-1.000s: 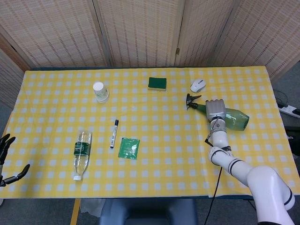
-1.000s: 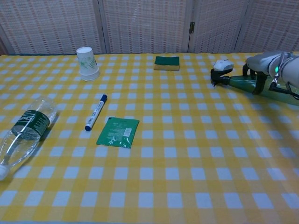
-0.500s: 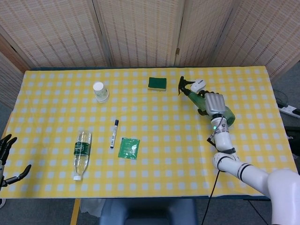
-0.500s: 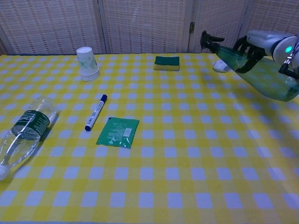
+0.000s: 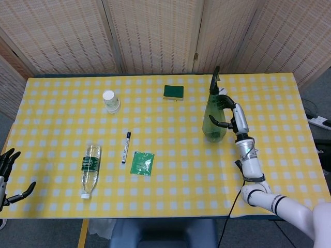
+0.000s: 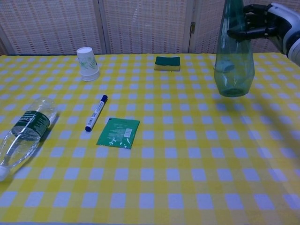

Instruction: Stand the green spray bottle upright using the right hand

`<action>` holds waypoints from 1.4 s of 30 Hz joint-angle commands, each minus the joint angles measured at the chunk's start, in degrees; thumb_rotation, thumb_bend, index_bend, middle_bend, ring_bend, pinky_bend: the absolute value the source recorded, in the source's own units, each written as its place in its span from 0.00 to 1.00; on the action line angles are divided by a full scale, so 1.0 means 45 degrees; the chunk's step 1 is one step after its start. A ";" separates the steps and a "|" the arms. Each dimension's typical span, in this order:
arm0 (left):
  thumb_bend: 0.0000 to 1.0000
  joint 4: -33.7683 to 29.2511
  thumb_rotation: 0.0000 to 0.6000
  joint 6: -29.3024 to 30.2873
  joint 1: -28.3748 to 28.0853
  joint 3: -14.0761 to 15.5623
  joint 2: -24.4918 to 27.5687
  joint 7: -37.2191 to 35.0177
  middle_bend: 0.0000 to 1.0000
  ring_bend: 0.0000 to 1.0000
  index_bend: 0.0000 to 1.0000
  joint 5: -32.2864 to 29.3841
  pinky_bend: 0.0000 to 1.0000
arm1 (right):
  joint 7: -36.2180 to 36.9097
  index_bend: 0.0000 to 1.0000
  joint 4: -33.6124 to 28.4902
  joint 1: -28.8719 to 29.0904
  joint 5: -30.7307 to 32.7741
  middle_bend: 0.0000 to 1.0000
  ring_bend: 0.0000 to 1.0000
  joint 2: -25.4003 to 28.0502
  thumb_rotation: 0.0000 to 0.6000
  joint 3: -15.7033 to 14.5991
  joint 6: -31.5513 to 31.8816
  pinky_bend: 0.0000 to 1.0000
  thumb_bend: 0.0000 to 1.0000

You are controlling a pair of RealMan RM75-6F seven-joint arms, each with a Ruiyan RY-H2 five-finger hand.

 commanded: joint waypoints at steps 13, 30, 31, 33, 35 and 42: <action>0.31 0.0060 0.43 0.0078 0.0025 0.0017 0.0082 -0.0371 0.05 0.03 0.00 0.0114 0.00 | 0.5666 0.50 0.6408 -0.0843 -0.3882 0.47 0.53 -0.3665 1.00 -0.1746 0.3113 0.42 0.35; 0.31 0.0001 0.43 0.0204 0.0074 0.0054 0.0088 -0.0294 0.06 0.03 0.00 0.0230 0.00 | 0.5259 0.22 0.7161 -0.1391 -0.4499 0.29 0.35 -0.3723 1.00 -0.2741 0.3718 0.23 0.35; 0.31 0.0019 0.43 0.0226 0.0077 0.0047 0.0072 -0.0283 0.06 0.03 0.00 0.0236 0.00 | 0.5160 0.14 0.7127 -0.1440 -0.4495 0.25 0.31 -0.3702 1.00 -0.2762 0.3755 0.19 0.35; 0.31 0.0042 0.50 0.0181 0.0060 0.0046 0.0047 -0.0283 0.06 0.03 0.00 0.0216 0.00 | 0.5018 0.07 0.7065 -0.1468 -0.4484 0.19 0.27 -0.3632 1.00 -0.2818 0.3626 0.14 0.35; 0.31 0.0044 0.59 0.0083 0.0023 0.0053 0.0048 -0.0267 0.06 0.03 0.00 0.0188 0.00 | 0.4933 0.01 0.6899 -0.1493 -0.4470 0.13 0.23 -0.3494 1.00 -0.2830 0.3593 0.09 0.35; 0.31 0.0038 0.60 0.0093 0.0021 0.0056 0.0061 -0.0259 0.06 0.03 0.00 0.0204 0.00 | 0.4542 0.00 0.6185 -0.1730 -0.4523 0.06 0.17 -0.2967 1.00 -0.2880 0.3961 0.02 0.34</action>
